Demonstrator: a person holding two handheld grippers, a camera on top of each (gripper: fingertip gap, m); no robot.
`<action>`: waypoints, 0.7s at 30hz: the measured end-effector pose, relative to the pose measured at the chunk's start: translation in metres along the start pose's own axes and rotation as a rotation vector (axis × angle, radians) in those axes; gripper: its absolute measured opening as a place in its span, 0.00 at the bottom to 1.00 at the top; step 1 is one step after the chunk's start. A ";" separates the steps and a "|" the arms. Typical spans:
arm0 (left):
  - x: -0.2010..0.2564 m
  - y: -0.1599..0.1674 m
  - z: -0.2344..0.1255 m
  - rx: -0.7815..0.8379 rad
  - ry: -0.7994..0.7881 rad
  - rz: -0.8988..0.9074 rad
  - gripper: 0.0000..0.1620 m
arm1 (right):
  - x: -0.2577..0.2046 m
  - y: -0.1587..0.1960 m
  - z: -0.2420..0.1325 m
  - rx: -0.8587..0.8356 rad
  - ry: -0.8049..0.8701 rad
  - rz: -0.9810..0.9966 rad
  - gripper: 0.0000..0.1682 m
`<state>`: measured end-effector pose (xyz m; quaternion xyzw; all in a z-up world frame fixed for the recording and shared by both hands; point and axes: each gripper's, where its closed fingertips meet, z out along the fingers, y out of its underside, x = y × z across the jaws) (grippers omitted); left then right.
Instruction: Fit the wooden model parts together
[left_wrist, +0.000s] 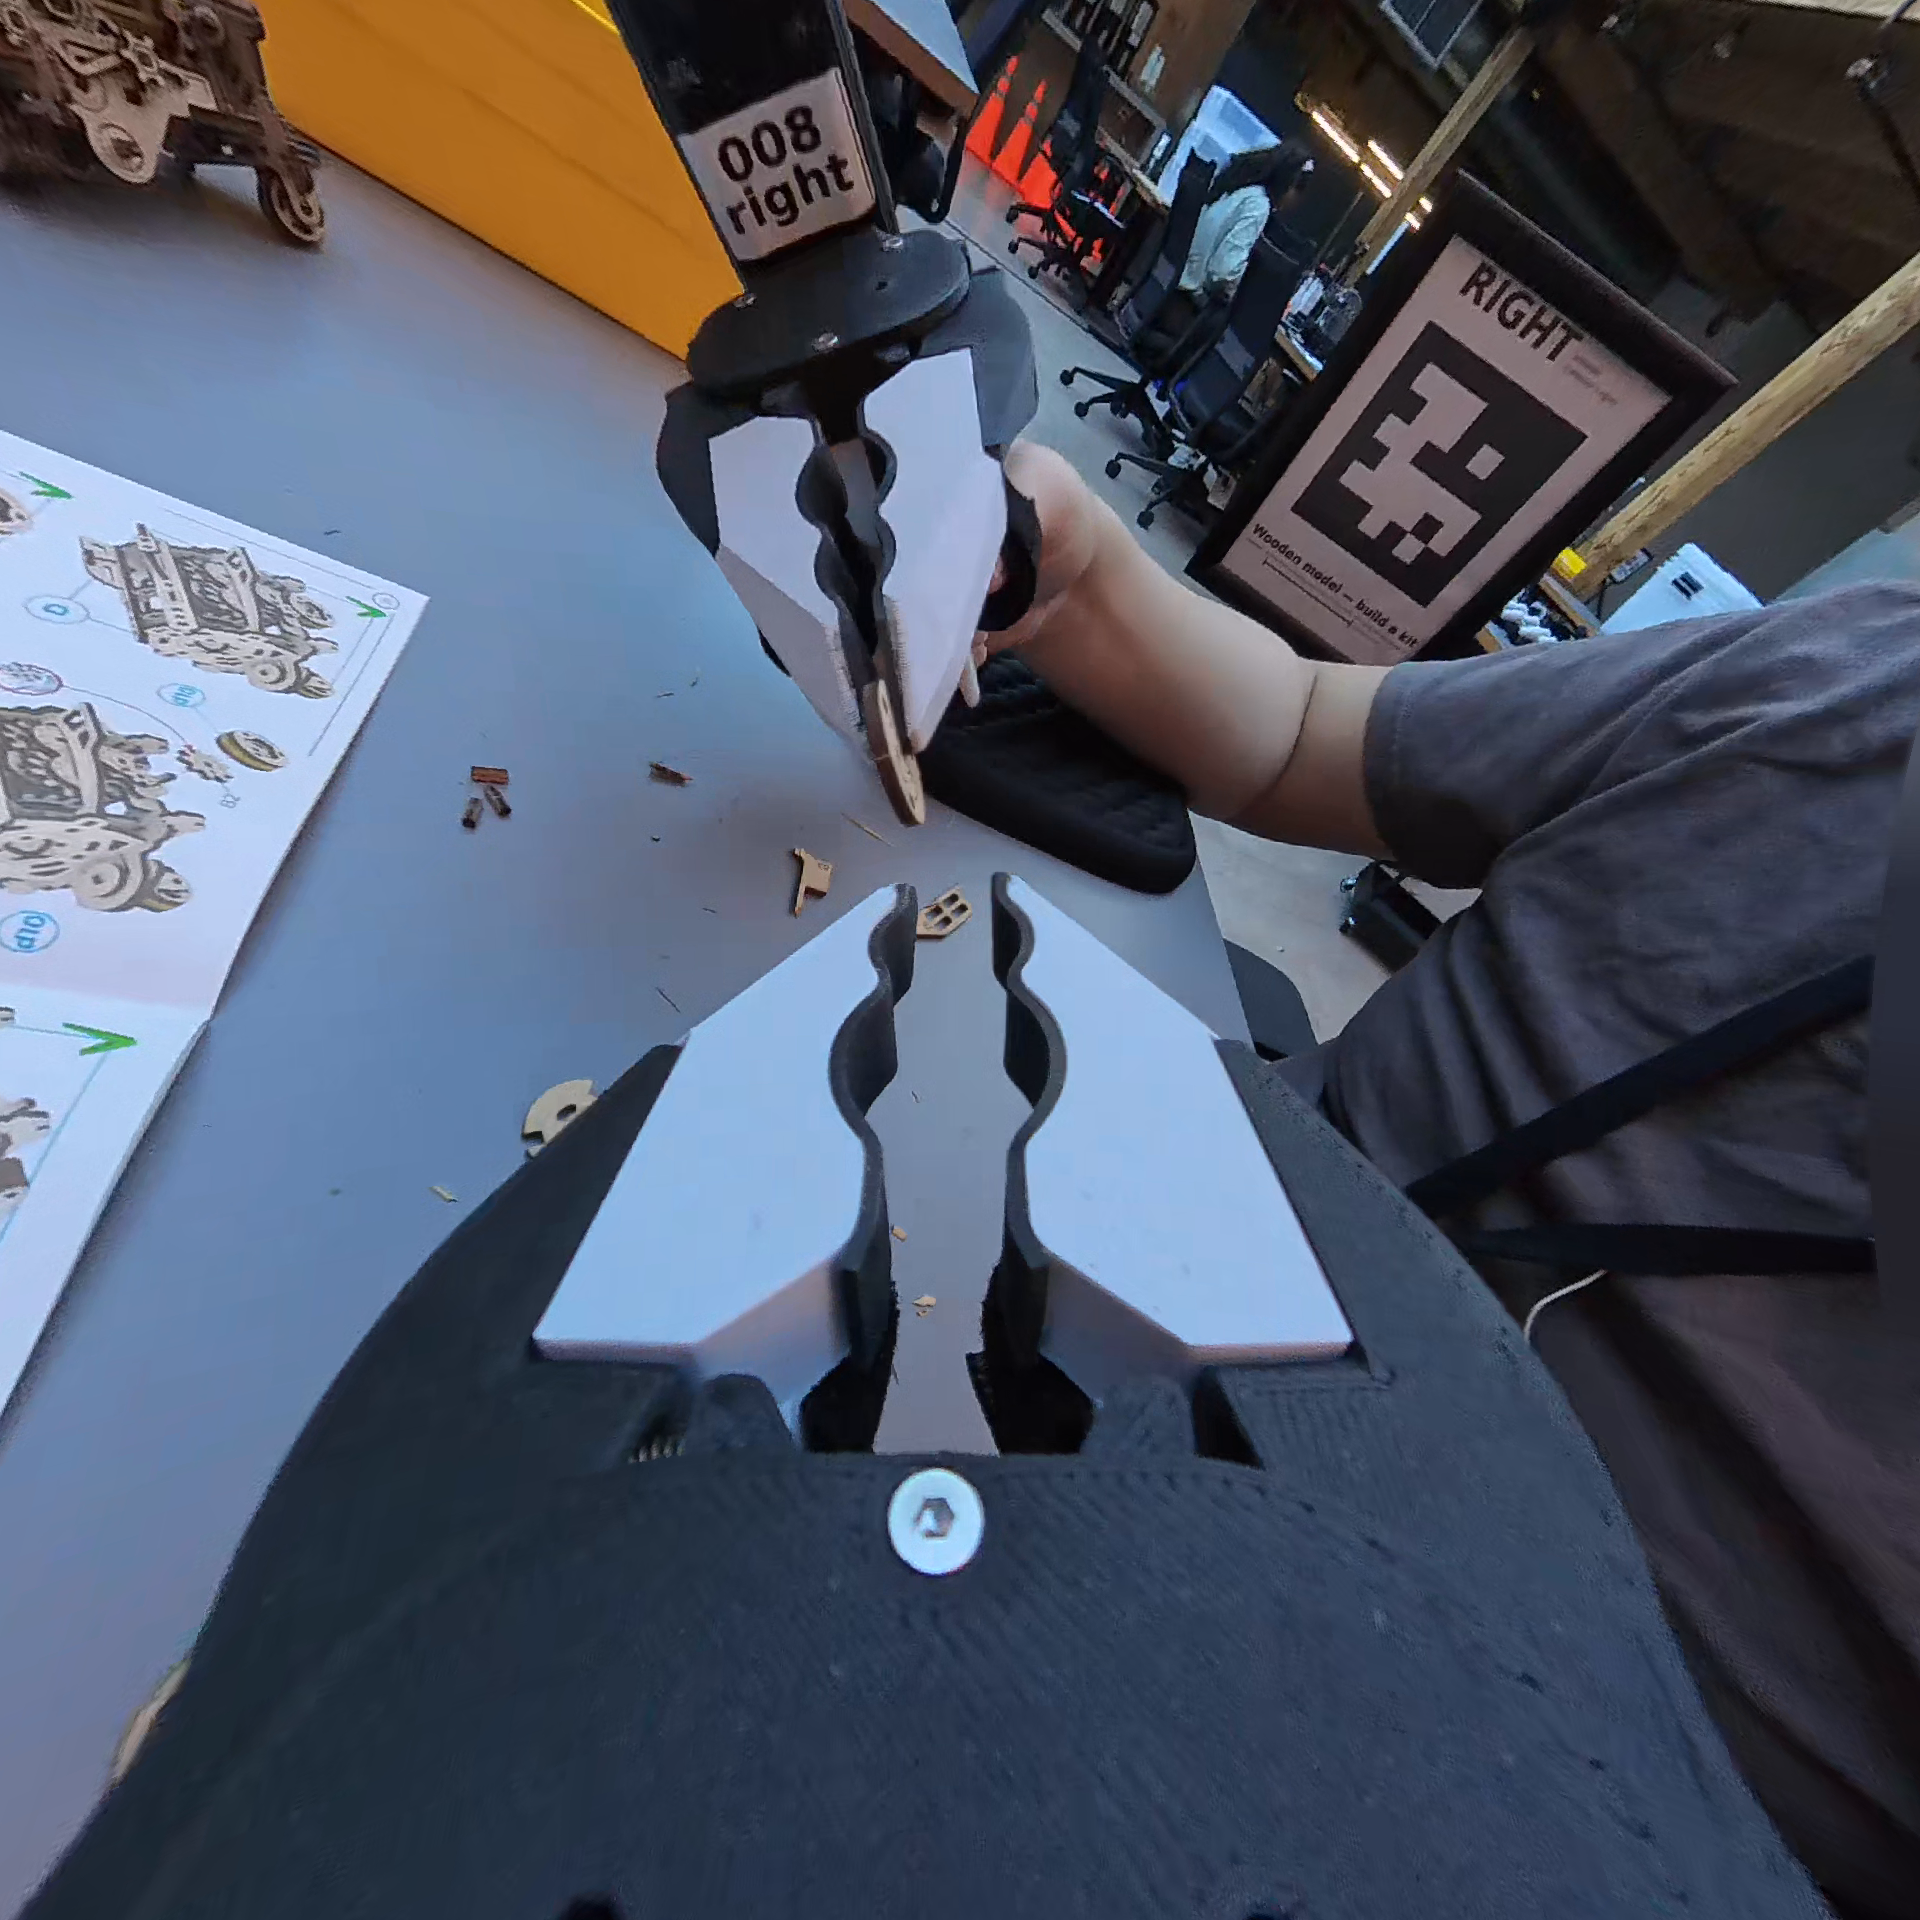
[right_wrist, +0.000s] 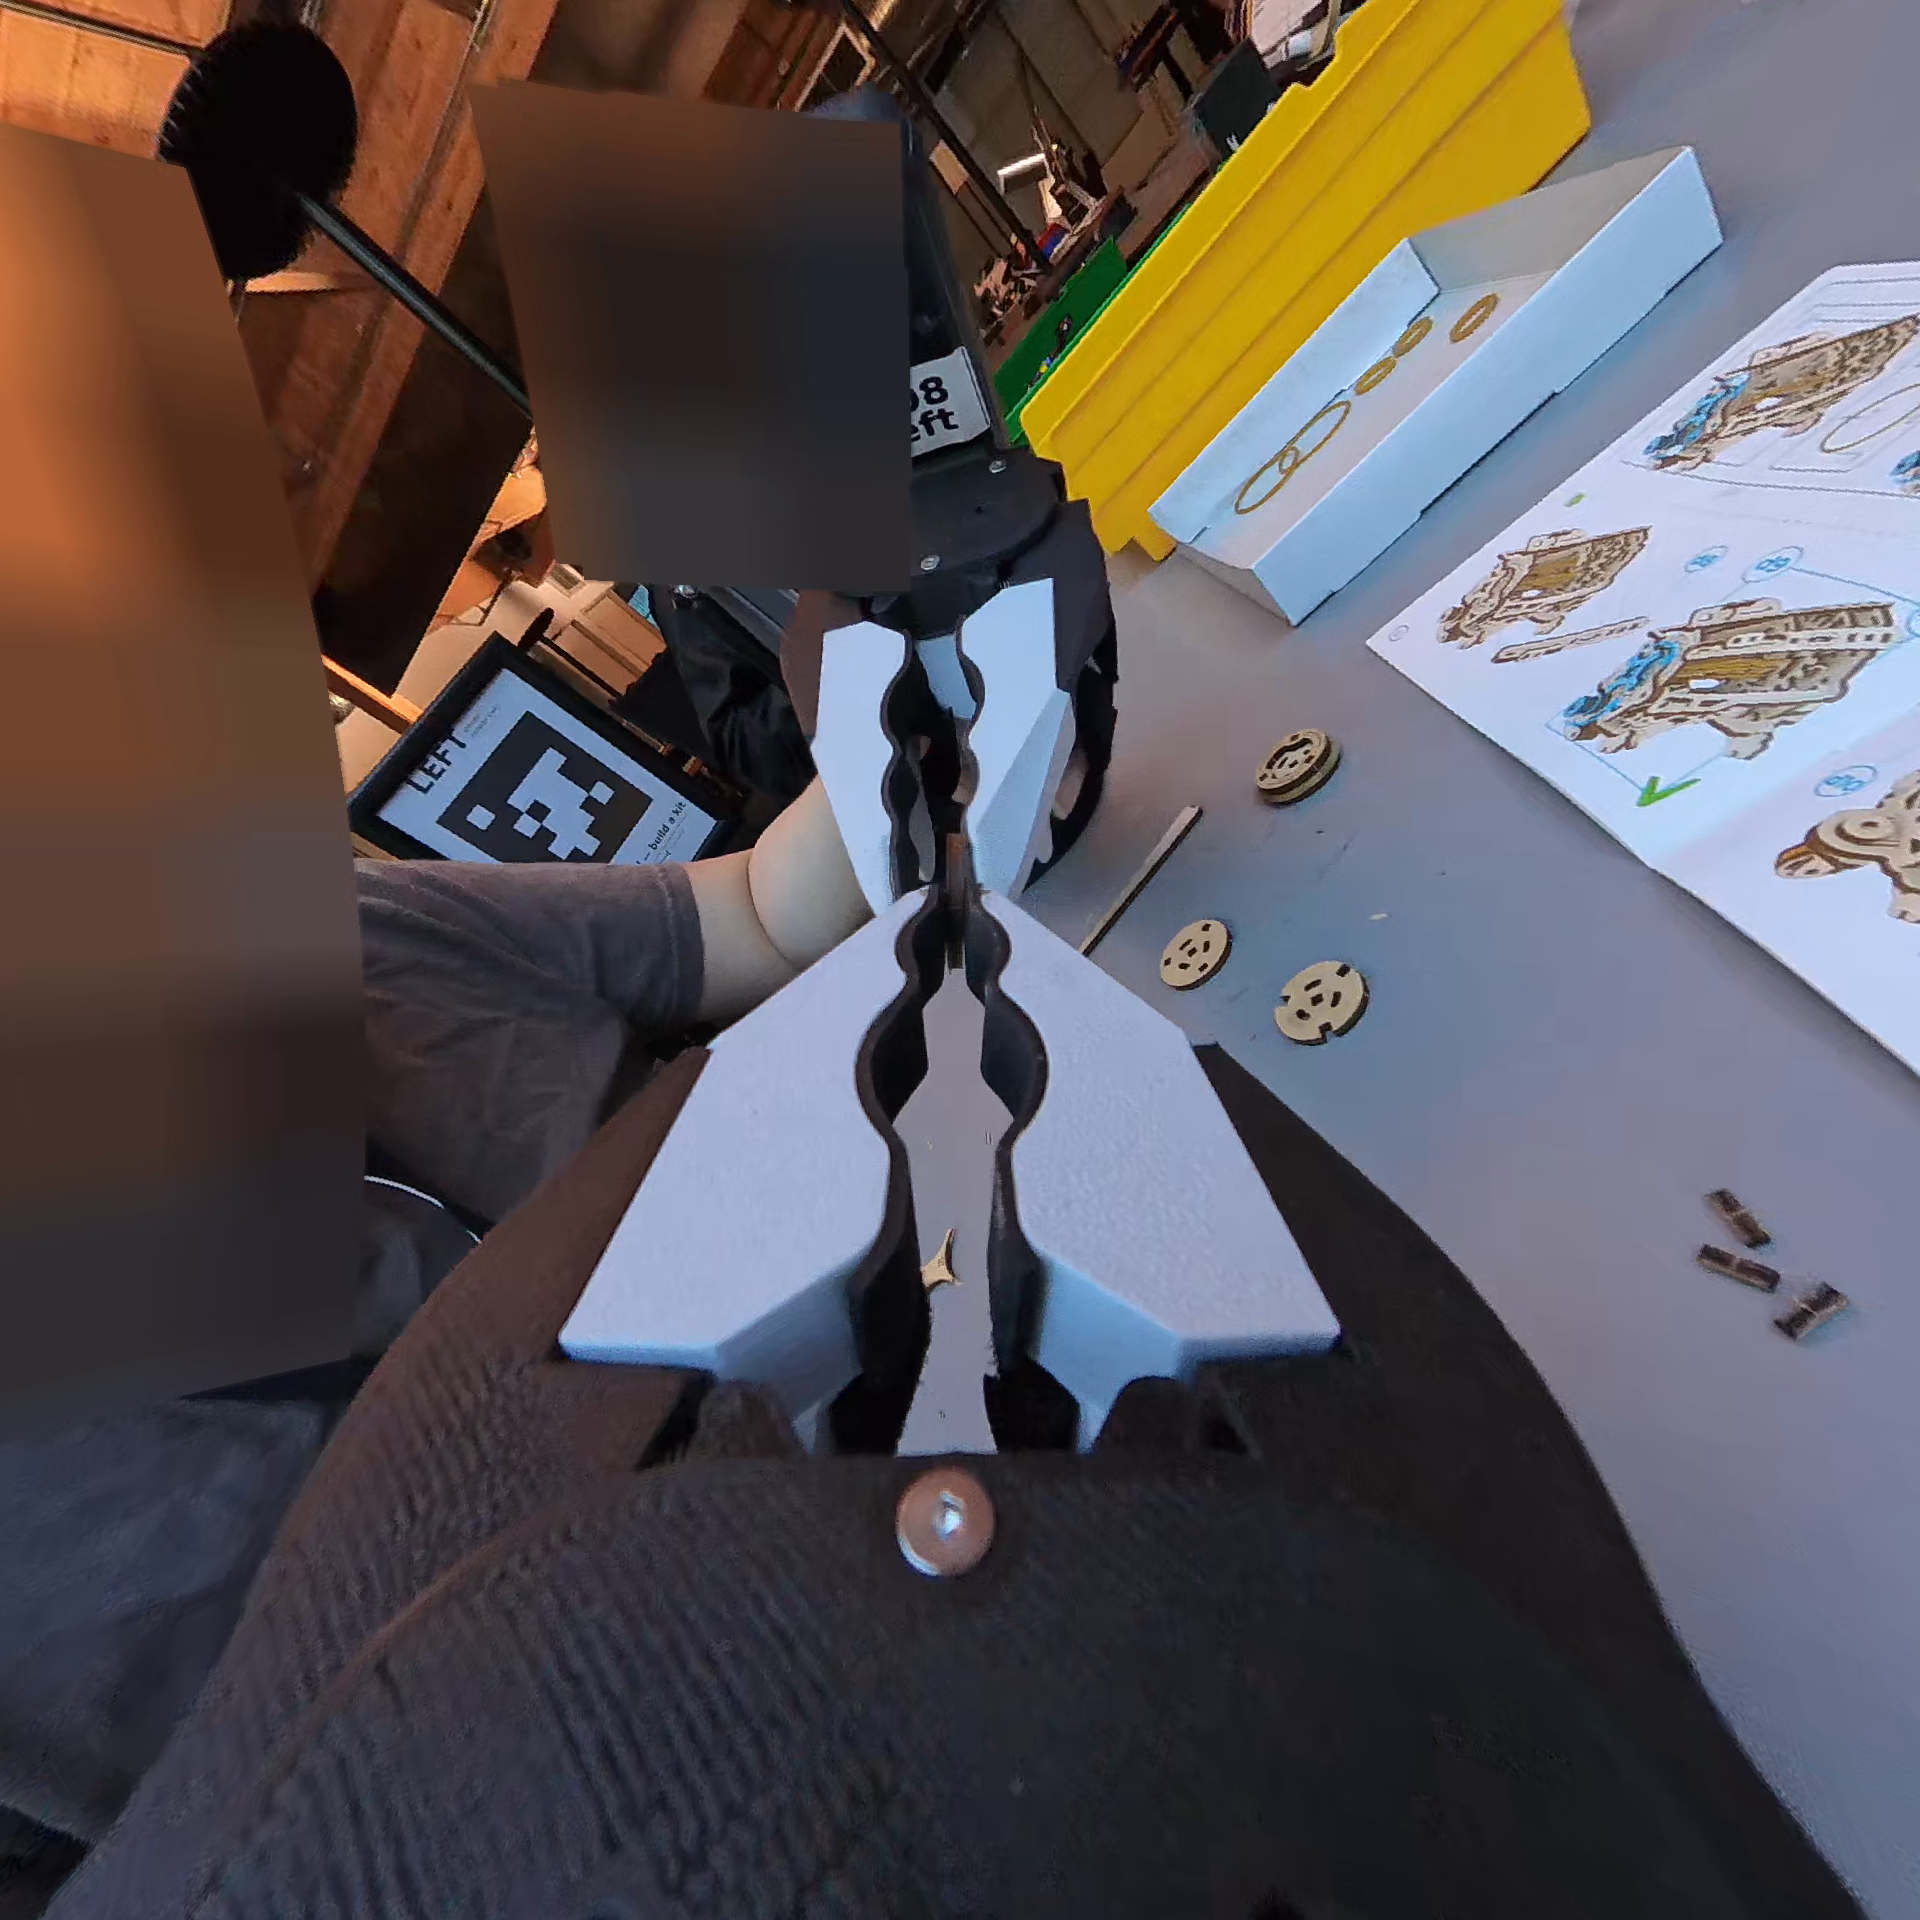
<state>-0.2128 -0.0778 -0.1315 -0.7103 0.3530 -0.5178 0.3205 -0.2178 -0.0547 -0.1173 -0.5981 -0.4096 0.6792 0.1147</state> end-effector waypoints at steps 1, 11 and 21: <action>-0.002 -0.001 0.001 0.013 -0.006 -0.010 0.09 | 0.001 0.001 0.000 -0.001 0.002 0.007 0.01; -0.010 -0.002 0.009 0.047 -0.021 -0.016 0.04 | 0.004 0.001 0.003 0.036 -0.010 0.020 0.01; -0.011 -0.022 -0.005 0.188 -0.050 0.048 0.00 | 0.000 -0.014 0.003 0.149 -0.025 0.007 0.01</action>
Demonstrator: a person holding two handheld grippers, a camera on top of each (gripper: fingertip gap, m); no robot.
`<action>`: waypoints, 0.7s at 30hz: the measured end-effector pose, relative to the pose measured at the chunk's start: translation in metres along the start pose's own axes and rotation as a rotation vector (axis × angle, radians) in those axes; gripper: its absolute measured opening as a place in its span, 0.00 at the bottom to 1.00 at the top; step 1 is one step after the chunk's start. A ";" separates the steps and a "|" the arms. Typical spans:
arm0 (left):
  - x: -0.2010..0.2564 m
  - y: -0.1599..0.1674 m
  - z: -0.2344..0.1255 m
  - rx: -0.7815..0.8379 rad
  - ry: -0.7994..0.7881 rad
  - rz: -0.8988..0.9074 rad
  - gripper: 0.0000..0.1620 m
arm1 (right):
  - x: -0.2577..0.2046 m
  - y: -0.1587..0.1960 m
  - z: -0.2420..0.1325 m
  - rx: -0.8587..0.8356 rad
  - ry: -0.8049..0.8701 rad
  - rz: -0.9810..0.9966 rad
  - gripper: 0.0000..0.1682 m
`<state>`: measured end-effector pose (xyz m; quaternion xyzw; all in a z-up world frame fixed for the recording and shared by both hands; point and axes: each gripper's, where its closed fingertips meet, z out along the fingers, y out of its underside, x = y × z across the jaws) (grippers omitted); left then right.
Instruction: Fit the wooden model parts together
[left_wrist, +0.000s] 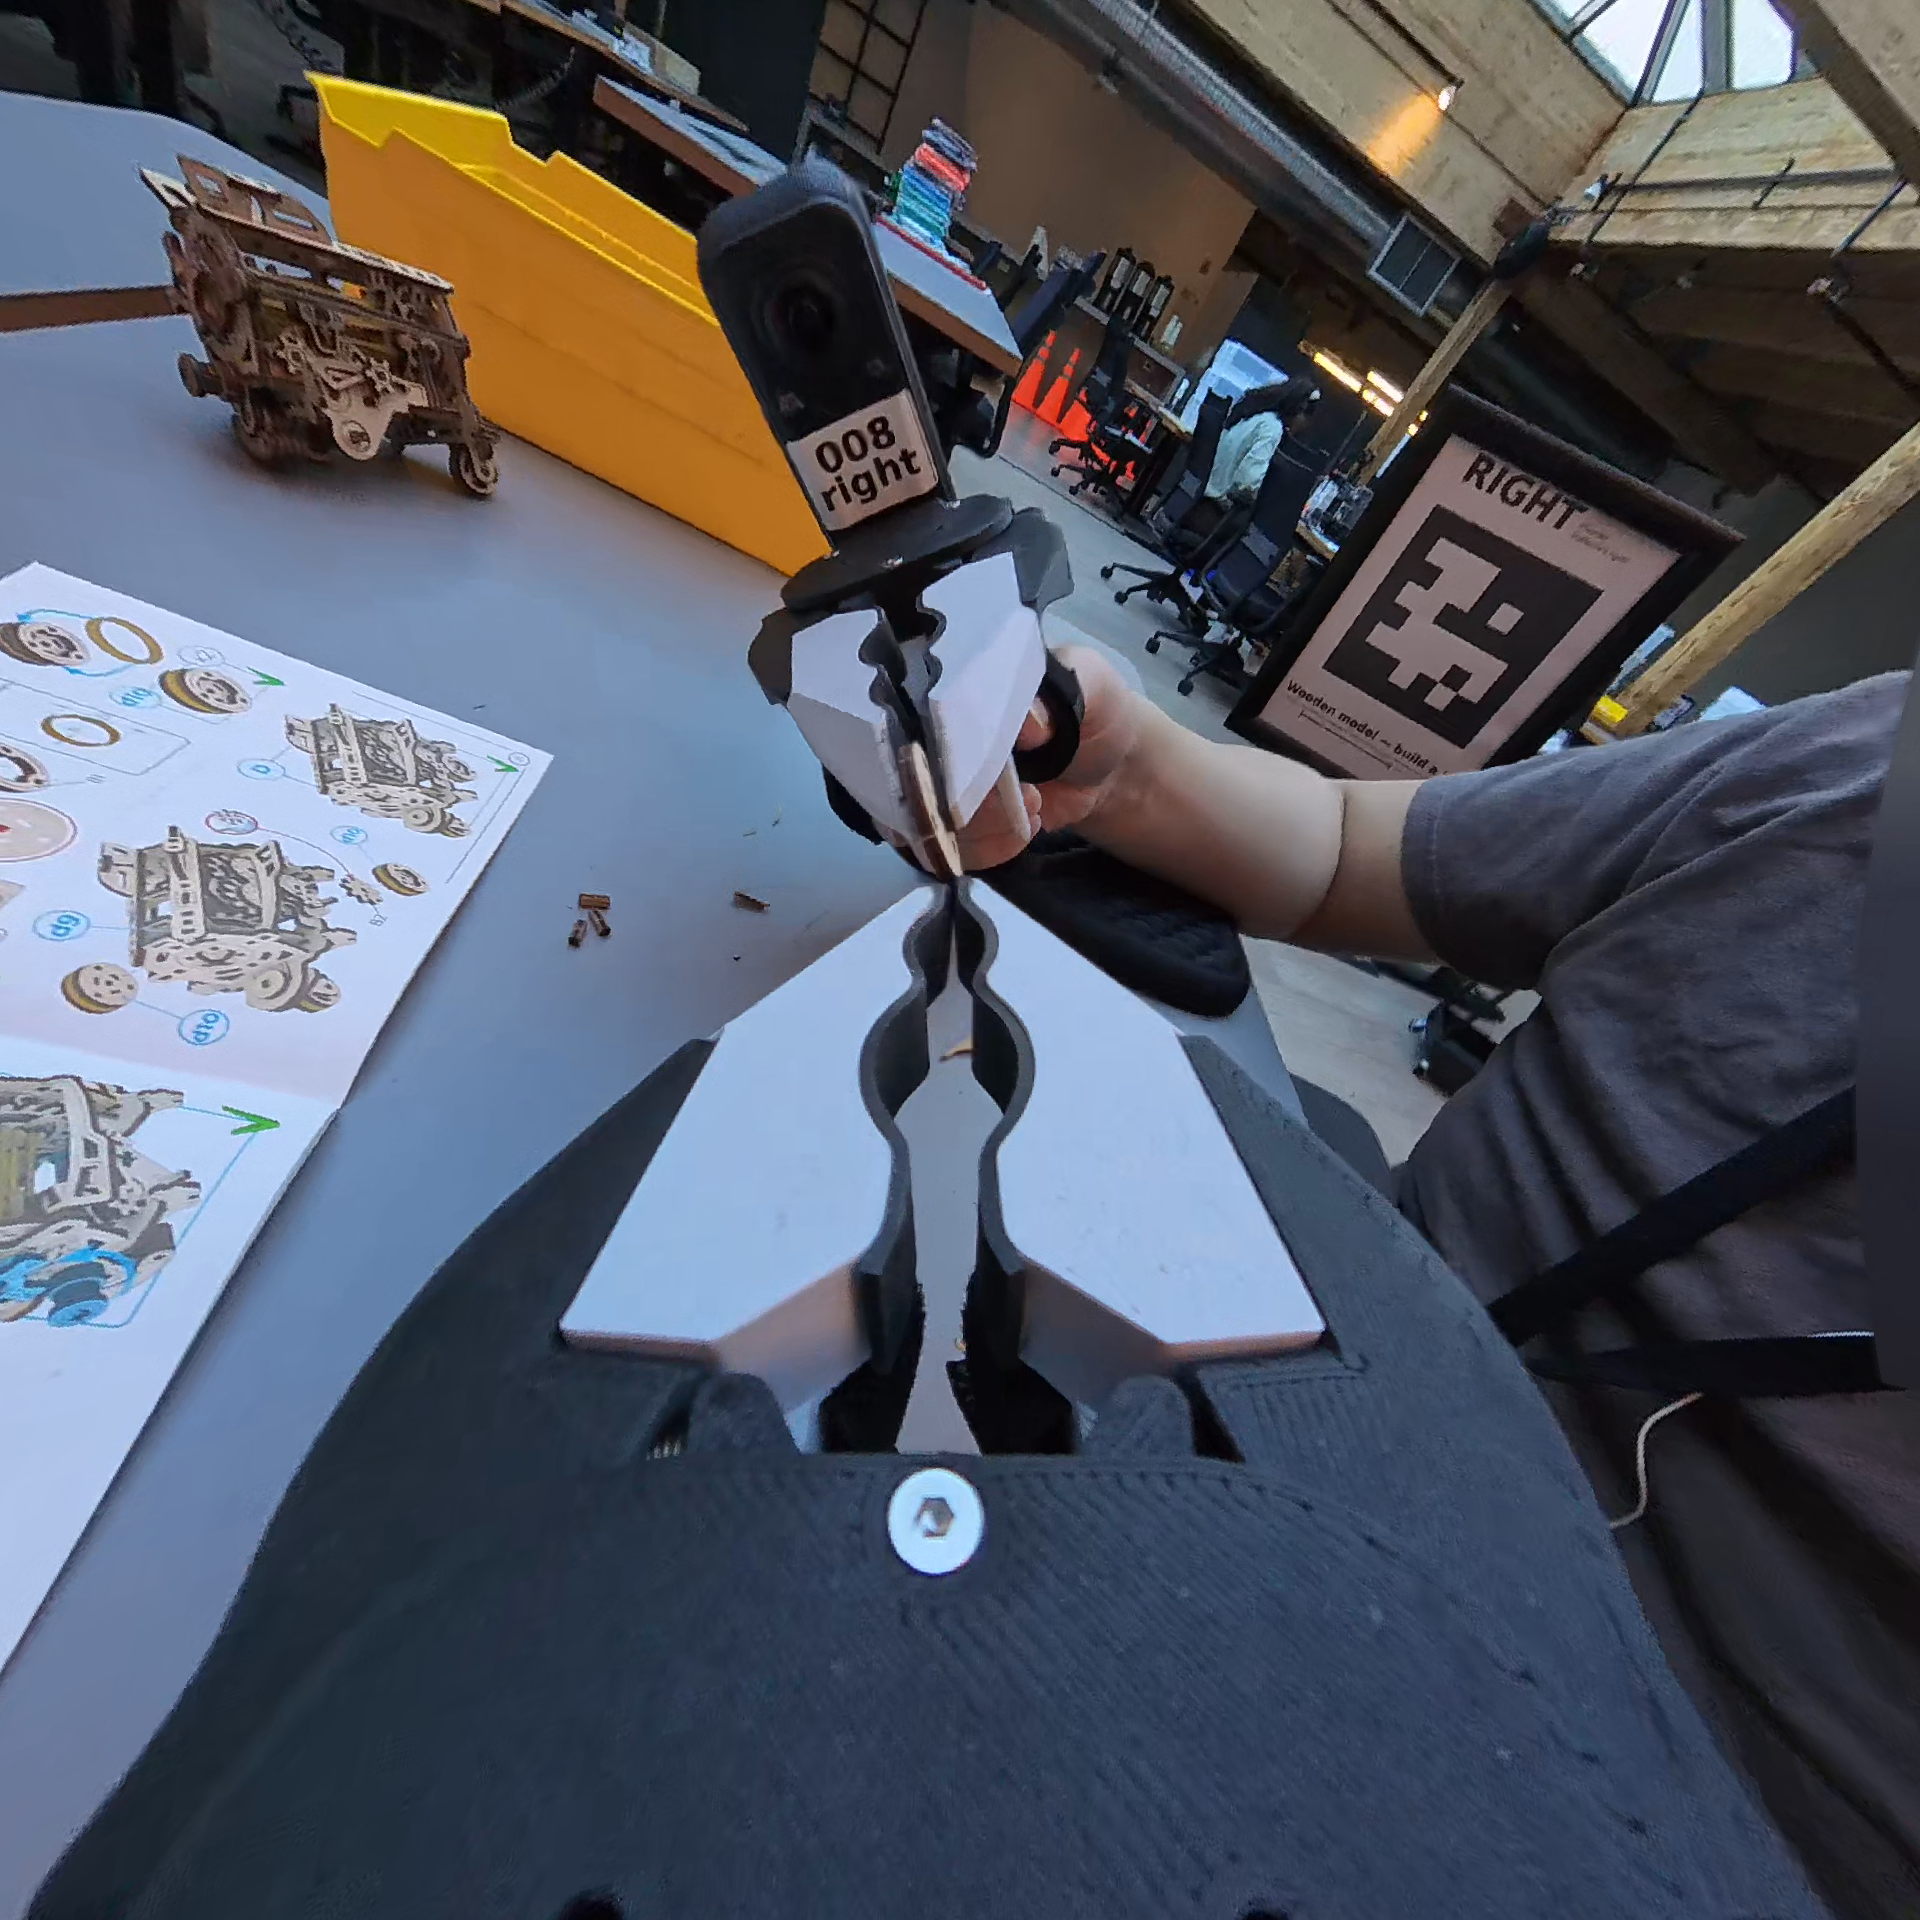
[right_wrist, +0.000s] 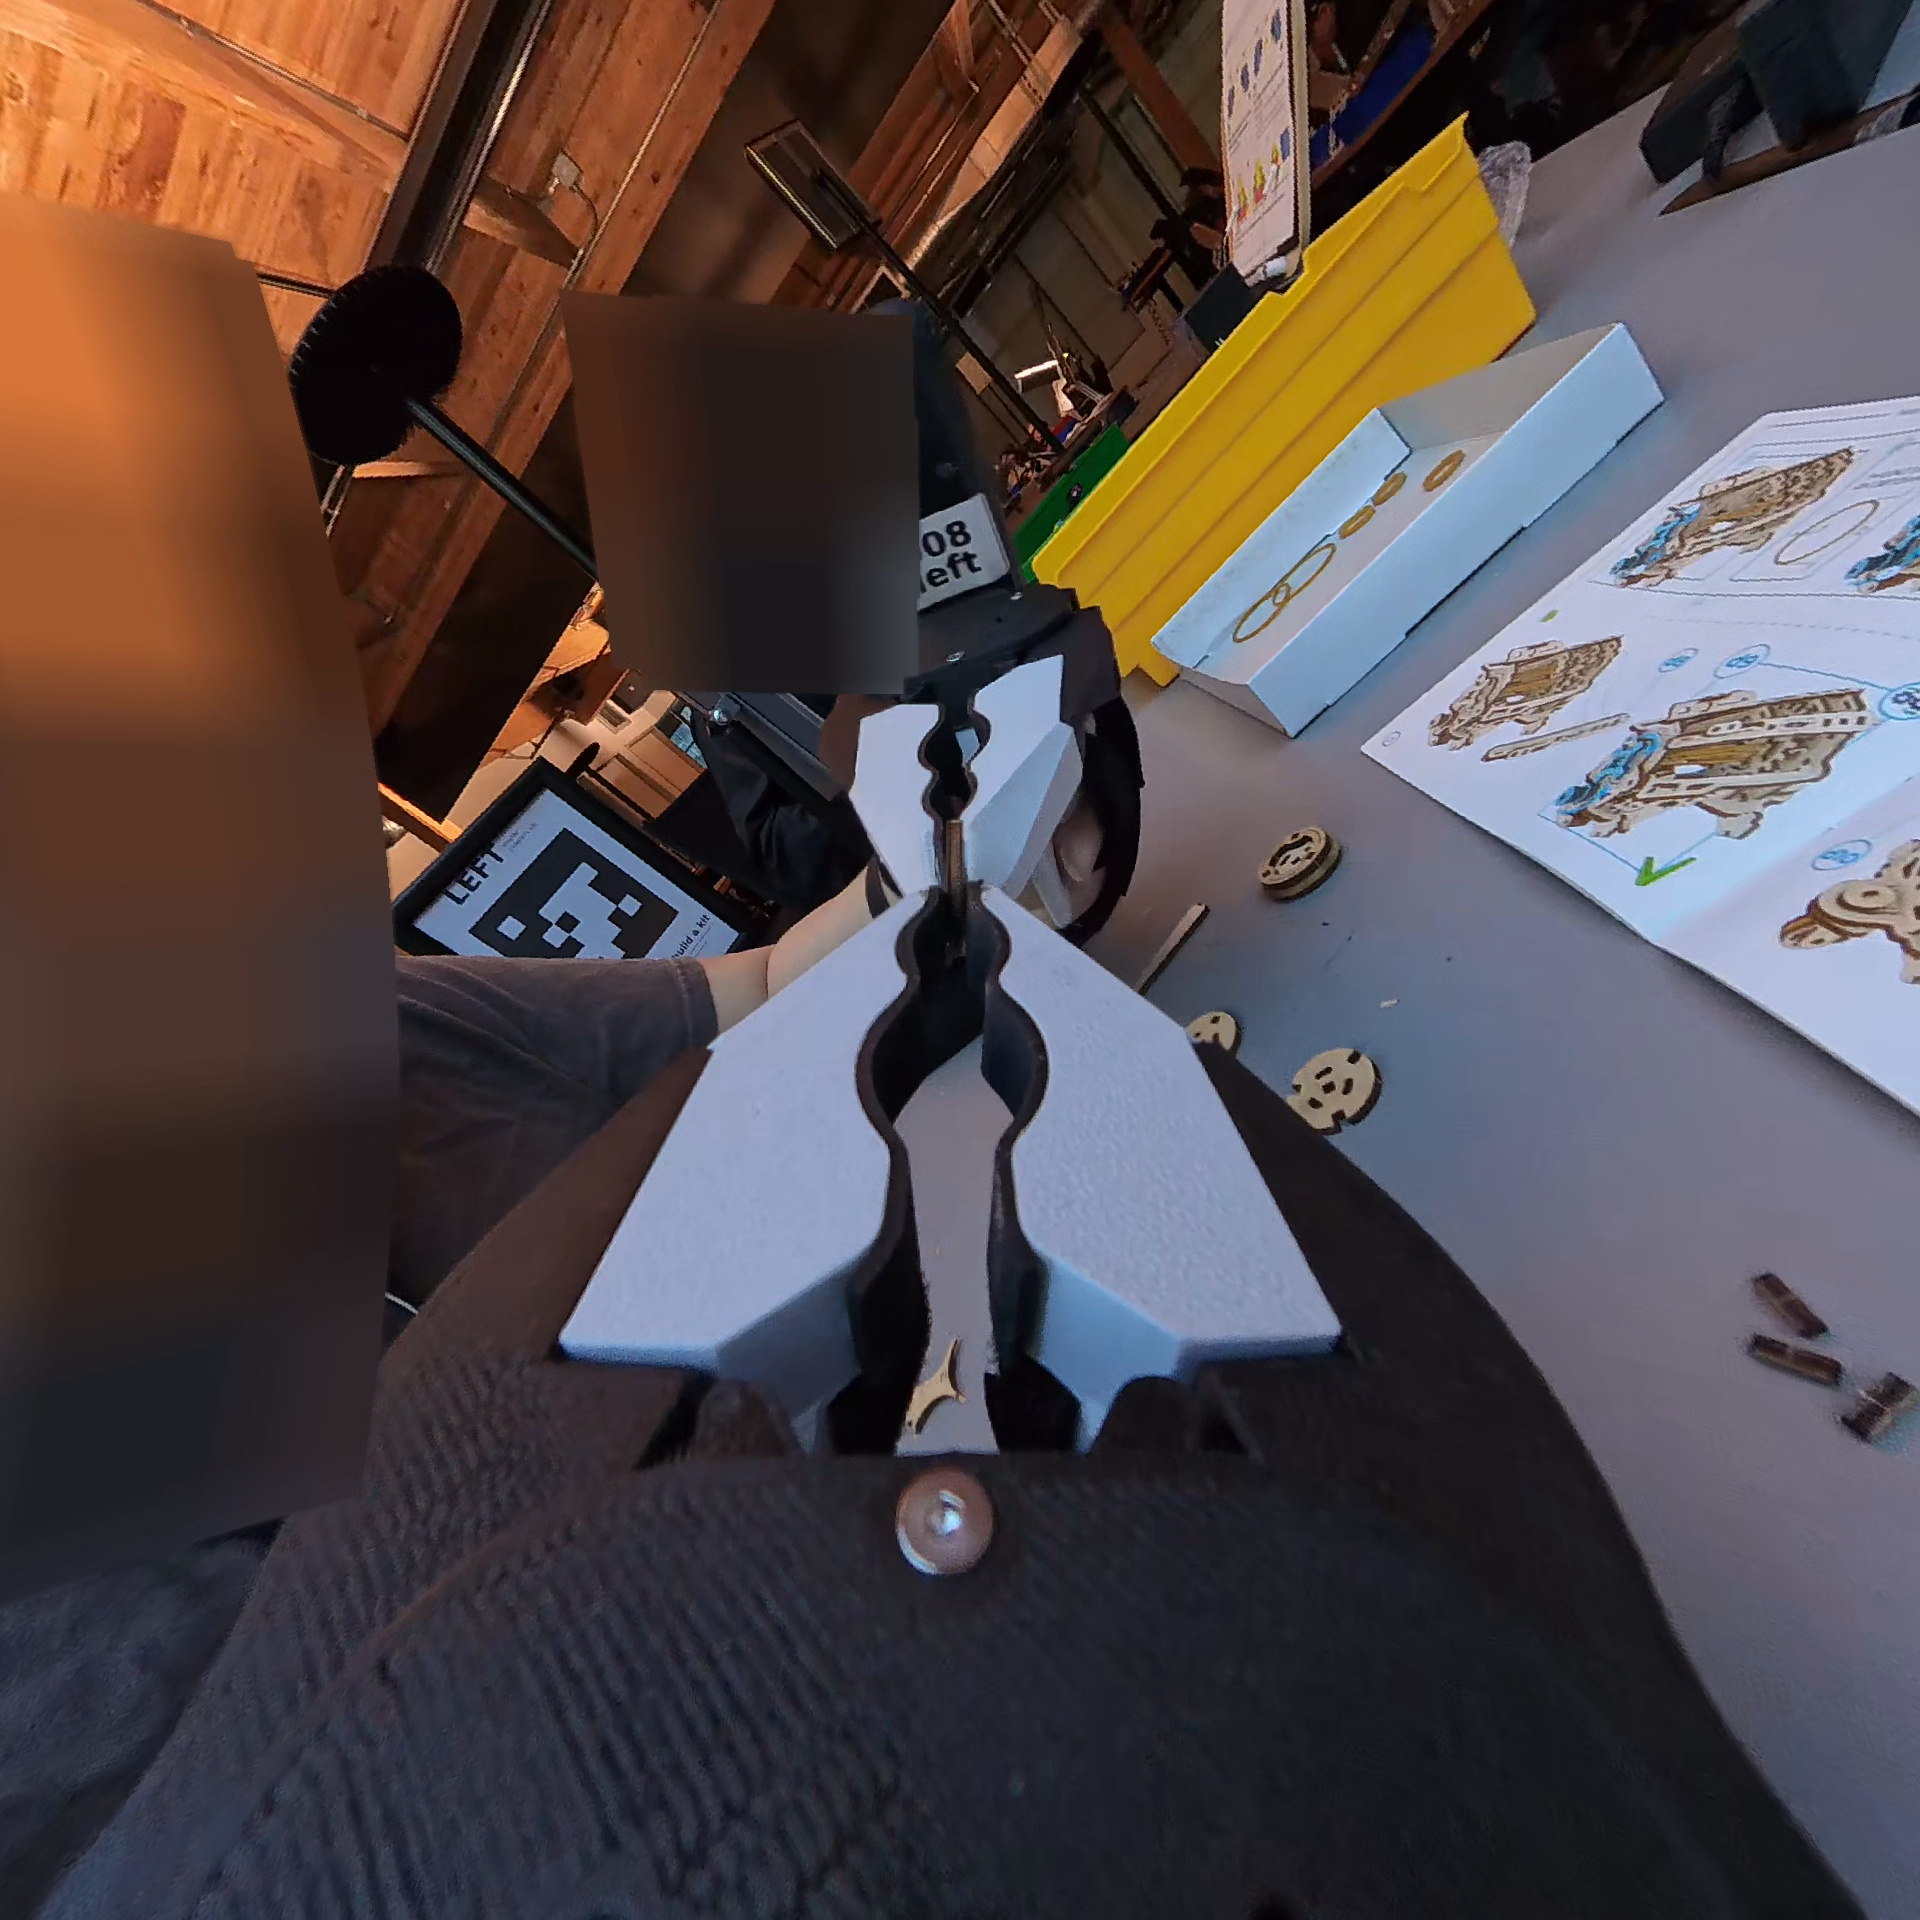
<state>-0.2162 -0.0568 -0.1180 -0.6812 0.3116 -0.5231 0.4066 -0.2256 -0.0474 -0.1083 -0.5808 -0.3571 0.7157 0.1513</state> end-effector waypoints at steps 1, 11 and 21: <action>0.001 -0.004 -0.002 0.029 0.016 -0.019 0.00 | -0.002 -0.002 0.000 0.015 -0.009 -0.003 0.00; 0.004 -0.007 -0.002 0.035 0.004 0.021 0.00 | -0.005 -0.006 0.005 0.073 -0.001 -0.032 0.01; 0.004 -0.003 -0.007 0.008 0.026 -0.016 0.02 | 0.003 0.000 0.005 0.024 0.042 -0.059 0.00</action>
